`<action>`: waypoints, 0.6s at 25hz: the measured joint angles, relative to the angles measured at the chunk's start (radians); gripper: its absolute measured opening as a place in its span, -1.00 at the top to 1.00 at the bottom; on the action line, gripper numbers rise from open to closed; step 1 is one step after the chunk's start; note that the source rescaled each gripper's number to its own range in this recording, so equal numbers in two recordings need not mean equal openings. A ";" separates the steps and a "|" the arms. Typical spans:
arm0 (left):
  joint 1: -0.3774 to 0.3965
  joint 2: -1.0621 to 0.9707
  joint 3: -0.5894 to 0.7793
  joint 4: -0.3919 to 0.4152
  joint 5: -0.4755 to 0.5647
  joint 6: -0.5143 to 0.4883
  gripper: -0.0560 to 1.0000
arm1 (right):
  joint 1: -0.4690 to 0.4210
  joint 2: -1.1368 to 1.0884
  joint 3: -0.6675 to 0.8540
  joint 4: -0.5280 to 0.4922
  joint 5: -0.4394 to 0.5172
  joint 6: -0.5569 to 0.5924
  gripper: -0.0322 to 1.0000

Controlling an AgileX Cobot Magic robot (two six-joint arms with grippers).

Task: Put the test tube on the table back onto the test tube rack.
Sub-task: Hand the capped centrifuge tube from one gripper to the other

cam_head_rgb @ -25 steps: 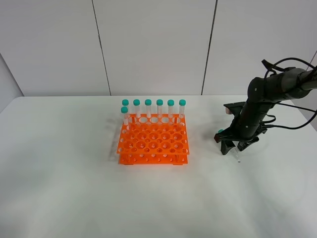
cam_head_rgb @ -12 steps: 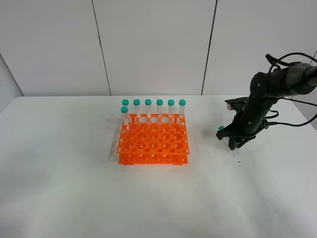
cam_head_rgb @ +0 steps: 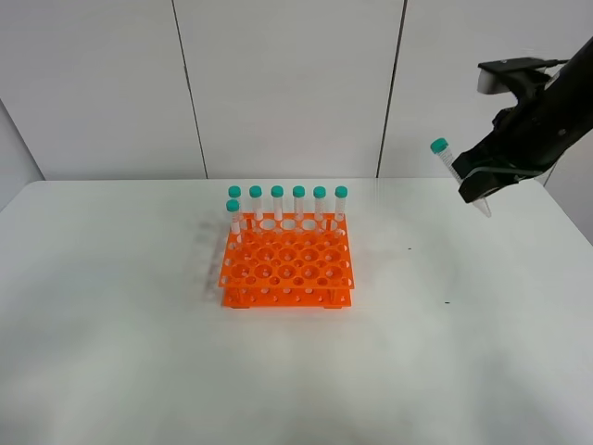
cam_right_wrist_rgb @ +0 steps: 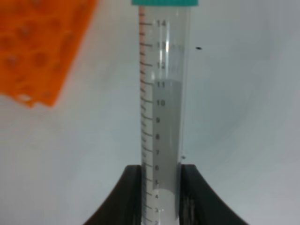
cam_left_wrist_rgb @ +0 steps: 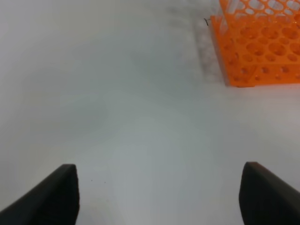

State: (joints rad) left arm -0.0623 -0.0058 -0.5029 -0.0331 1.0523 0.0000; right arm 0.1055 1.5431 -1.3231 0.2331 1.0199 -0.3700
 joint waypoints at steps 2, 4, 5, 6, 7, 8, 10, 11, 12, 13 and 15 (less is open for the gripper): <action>0.000 0.000 0.000 0.000 0.000 0.000 -0.94 | 0.000 -0.066 0.044 0.036 0.008 -0.039 0.90; 0.000 0.000 0.000 0.000 0.000 0.000 -0.94 | 0.000 -0.130 0.113 0.077 0.007 -0.064 0.90; 0.000 0.000 0.000 0.000 0.000 0.000 -0.94 | 0.000 -0.166 0.155 0.100 0.005 -0.084 0.90; 0.000 0.000 0.000 0.000 0.000 0.000 -0.94 | 0.000 -0.194 0.193 0.122 0.004 -0.107 0.90; 0.000 0.000 0.000 0.000 0.000 0.000 -0.94 | 0.000 -0.224 0.222 0.153 0.003 -0.125 0.90; 0.000 0.000 0.000 0.000 0.000 0.000 -0.94 | 0.000 -0.250 0.250 0.187 0.003 -0.148 0.90; 0.000 0.000 0.000 0.000 0.000 0.000 -0.94 | 0.002 -0.281 0.280 0.246 0.004 -0.181 0.90; 0.000 0.000 0.000 0.000 0.000 0.000 -0.94 | 0.008 -0.289 0.285 0.266 0.005 -0.192 0.90; 0.000 0.000 0.000 0.000 0.000 0.000 -0.94 | 0.025 -0.291 0.286 0.273 0.003 -0.197 0.90; 0.000 0.000 0.000 0.000 0.000 0.000 -0.94 | 0.051 -0.291 0.286 0.272 -0.002 -0.198 0.90; 0.000 0.000 0.000 0.000 0.000 0.000 -0.94 | 0.117 -0.279 0.288 0.270 -0.027 -0.194 0.90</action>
State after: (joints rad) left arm -0.0623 -0.0058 -0.5029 -0.0331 1.0523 0.0000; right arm 0.2227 1.2638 -1.0349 0.5034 0.9925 -0.5638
